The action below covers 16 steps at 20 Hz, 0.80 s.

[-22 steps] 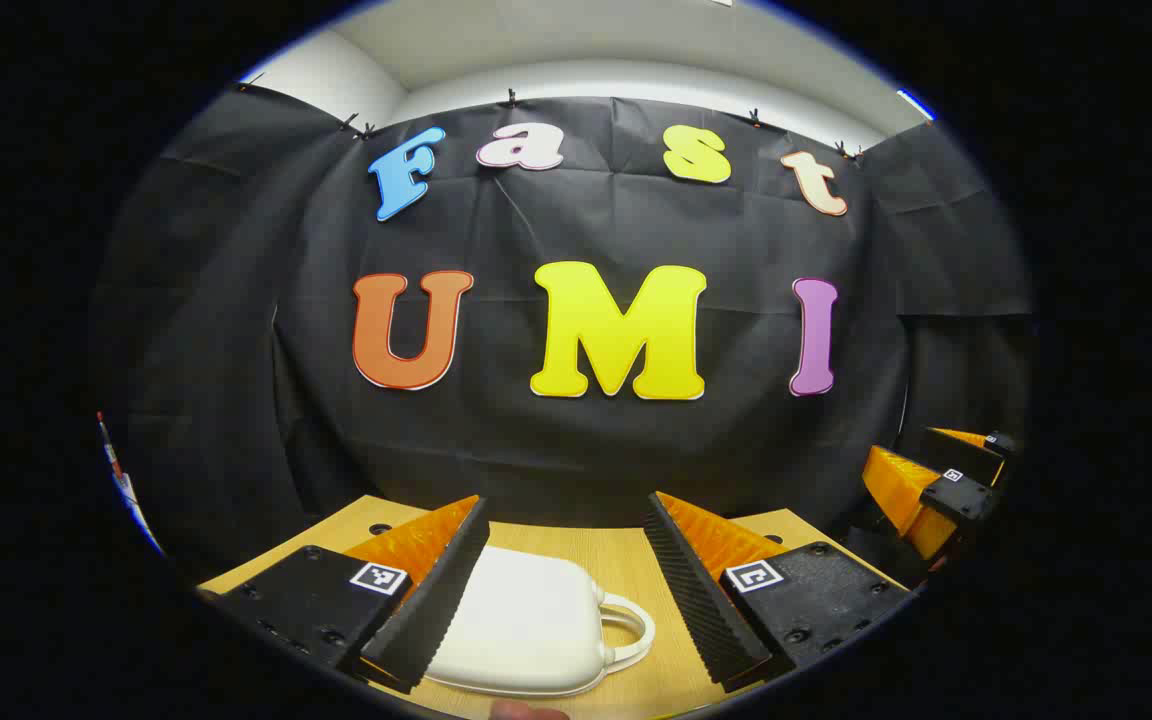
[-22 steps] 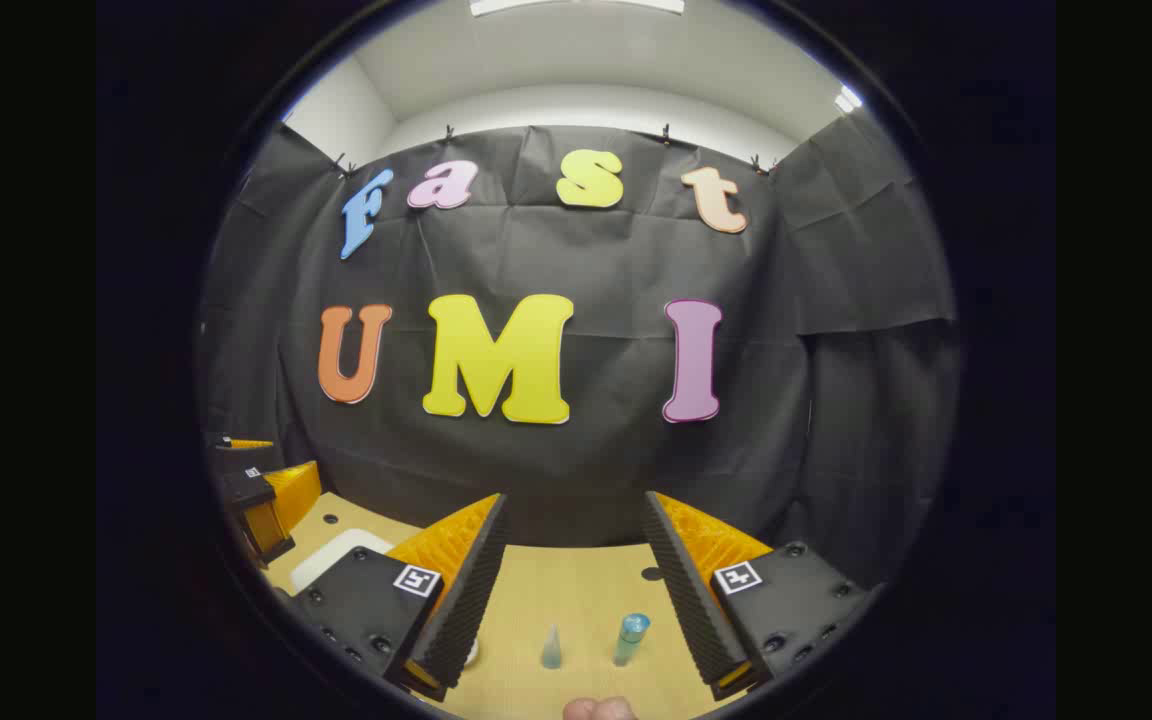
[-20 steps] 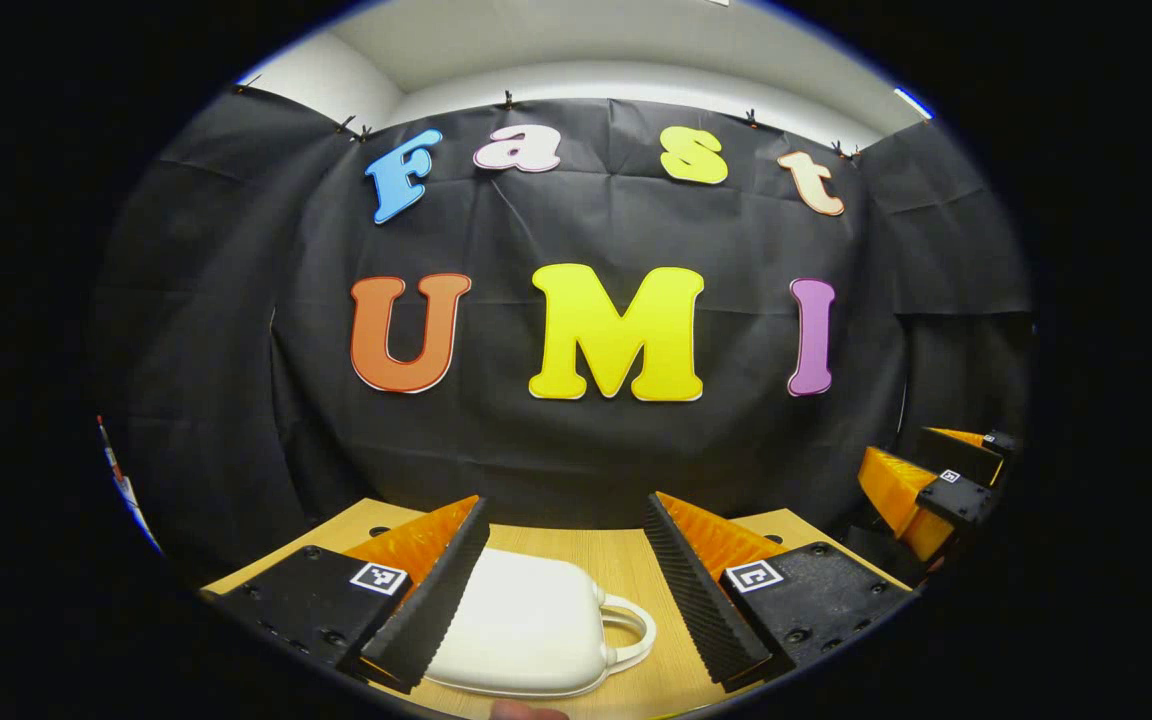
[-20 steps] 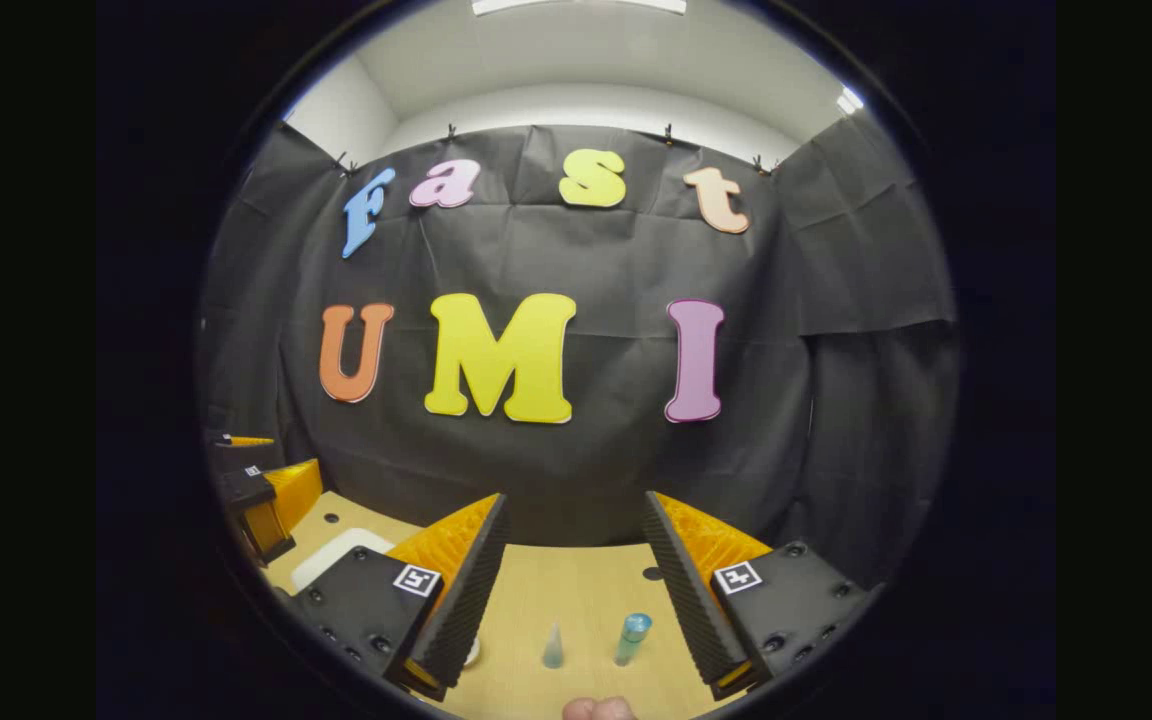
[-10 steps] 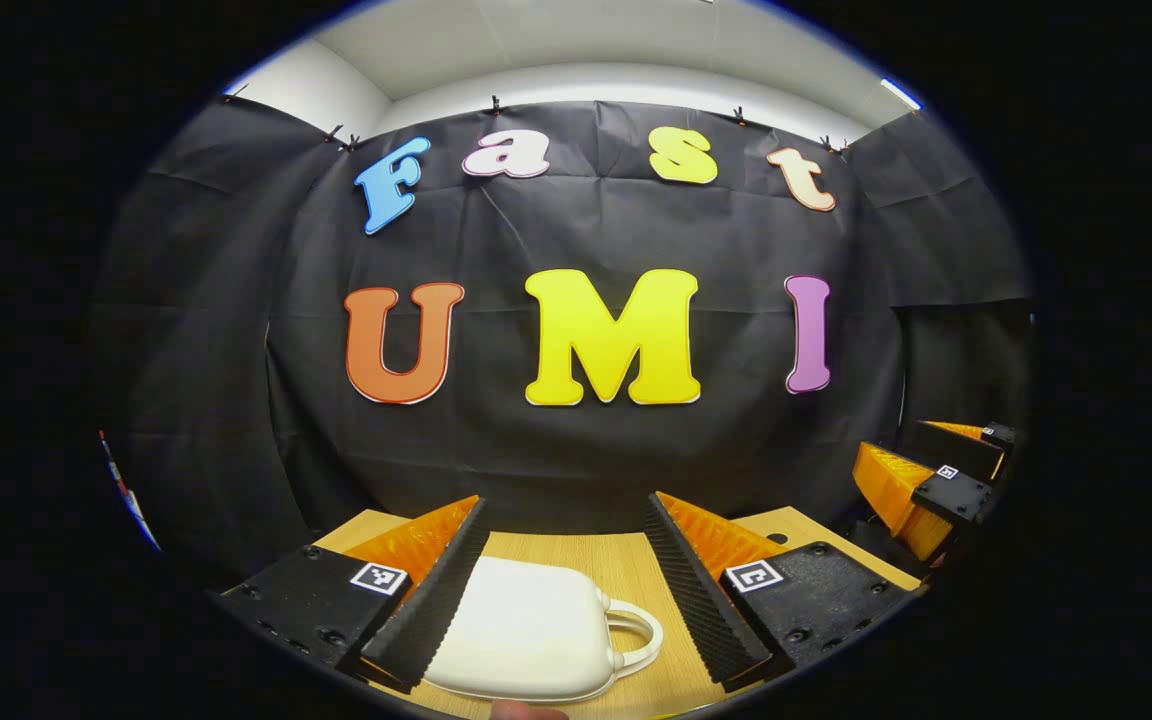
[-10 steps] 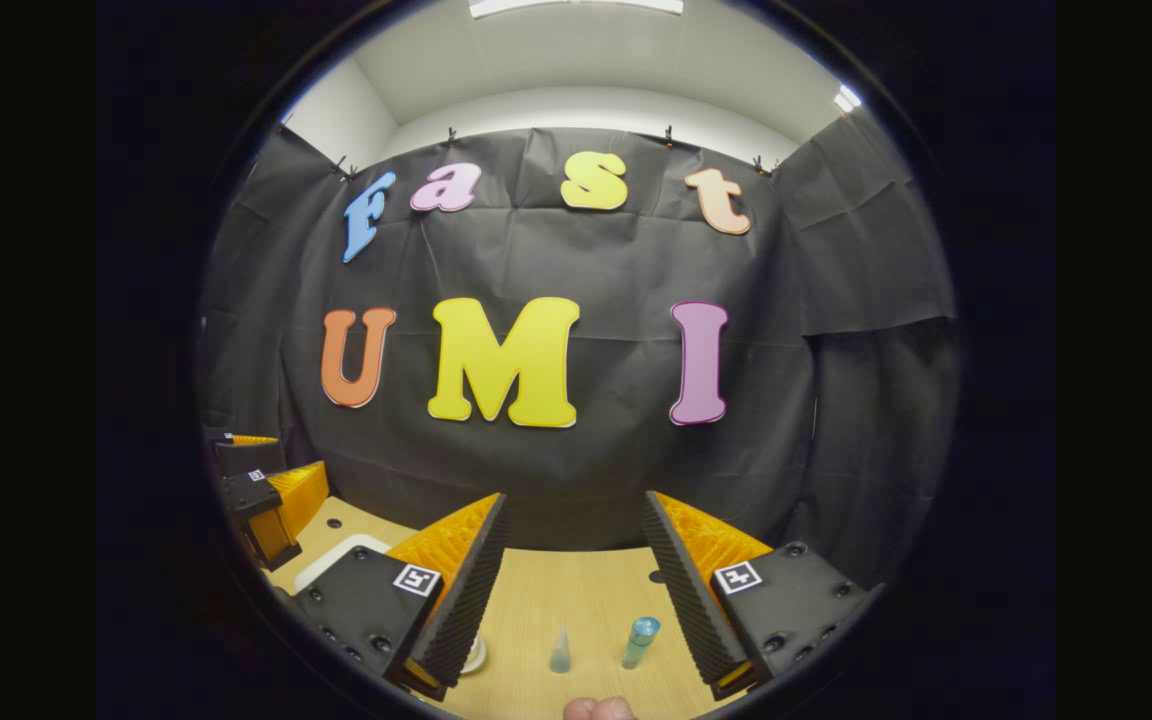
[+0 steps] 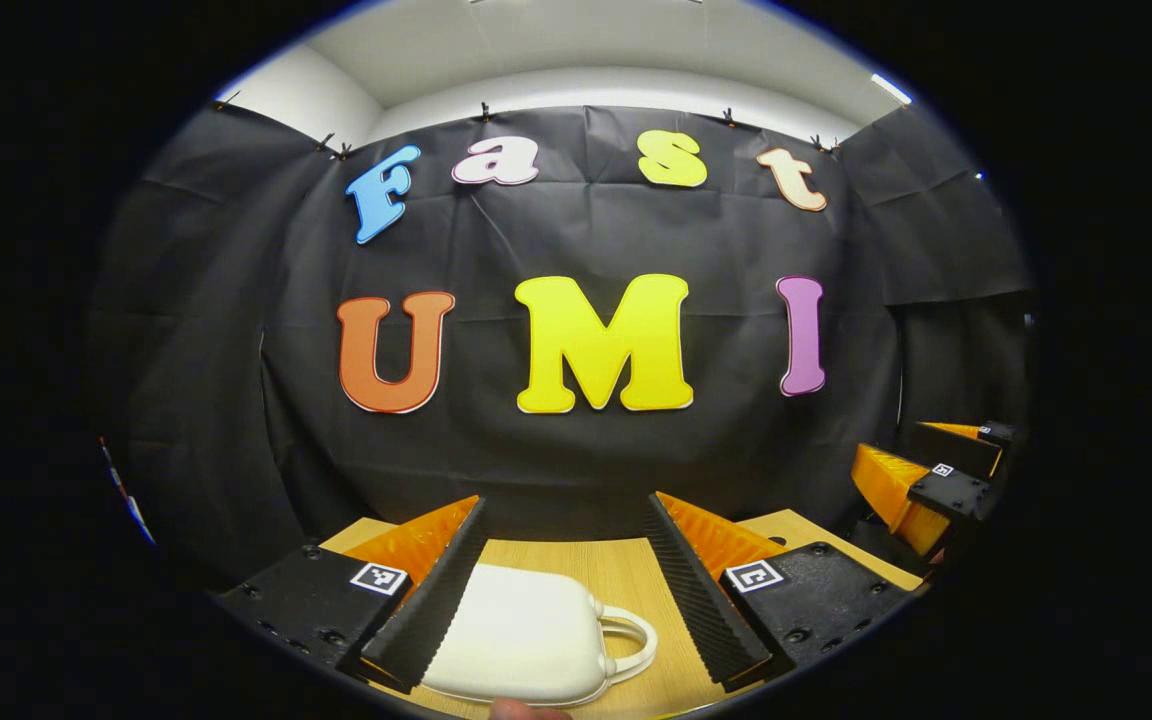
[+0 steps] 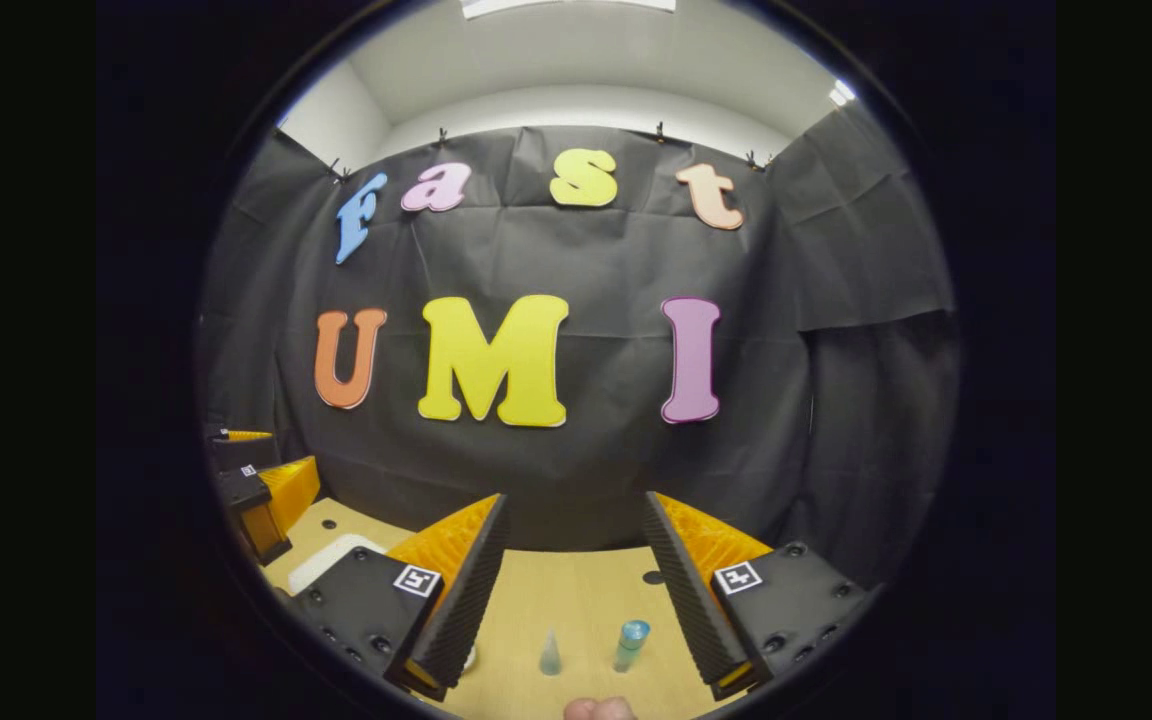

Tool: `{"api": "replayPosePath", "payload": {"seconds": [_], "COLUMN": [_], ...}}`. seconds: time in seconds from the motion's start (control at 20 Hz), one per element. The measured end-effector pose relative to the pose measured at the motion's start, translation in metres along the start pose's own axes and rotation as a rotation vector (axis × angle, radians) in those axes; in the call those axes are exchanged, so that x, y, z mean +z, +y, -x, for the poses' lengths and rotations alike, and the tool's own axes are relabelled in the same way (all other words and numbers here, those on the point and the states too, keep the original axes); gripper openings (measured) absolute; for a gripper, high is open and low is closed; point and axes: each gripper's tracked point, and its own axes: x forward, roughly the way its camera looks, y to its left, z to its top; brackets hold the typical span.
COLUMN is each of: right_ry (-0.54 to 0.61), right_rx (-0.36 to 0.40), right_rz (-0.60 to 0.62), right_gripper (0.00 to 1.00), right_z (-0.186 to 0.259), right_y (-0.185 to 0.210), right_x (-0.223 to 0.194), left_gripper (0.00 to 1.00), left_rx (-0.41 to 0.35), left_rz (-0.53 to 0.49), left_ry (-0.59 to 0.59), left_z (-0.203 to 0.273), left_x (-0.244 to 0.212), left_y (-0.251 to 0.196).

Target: First open the suitcase, pack the skin care products into it, and then close the suitcase.

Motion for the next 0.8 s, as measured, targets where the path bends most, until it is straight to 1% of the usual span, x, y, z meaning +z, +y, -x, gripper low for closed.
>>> {"api": "replayPosePath", "payload": {"seconds": [0.2, 0.35, 0.45, 0.55, 0.7, 0.8], "right_ry": [0.023, 0.045, 0.059, 0.074, 0.105, 0.133], "right_rx": [0.004, -0.002, 0.013, 0.003, -0.009, -0.021], "right_rz": [0.007, 0.022, 0.03, 0.054, 0.063, 0.065], "right_gripper": [0.8, 0.81, 0.81, 0.8, 0.8, 0.81], "right_z": [-0.004, -0.01, -0.009, -0.008, -0.005, -0.004], "right_y": [-0.012, -0.029, -0.038, -0.054, -0.075, -0.09], "right_x": [-0.012, -0.025, -0.033, -0.043, -0.057, -0.07], "left_gripper": [0.99, 0.99, 0.99, 1.0, 1.0, 1.0], "left_rx": [-0.025, -0.044, -0.059, -0.08, -0.141, -0.168], "left_rz": [-0.022, -0.037, -0.06, -0.103, -0.181, -0.25], "left_ry": [0.032, 0.072, 0.103, 0.142, 0.22, 0.294], "left_z": [-0.005, -0.004, -0.007, -0.009, -0.012, -0.013], "left_x": [-0.016, -0.036, -0.051, -0.071, -0.103, -0.135], "left_y": [-0.015, -0.031, -0.04, -0.05, -0.074, -0.088]}}
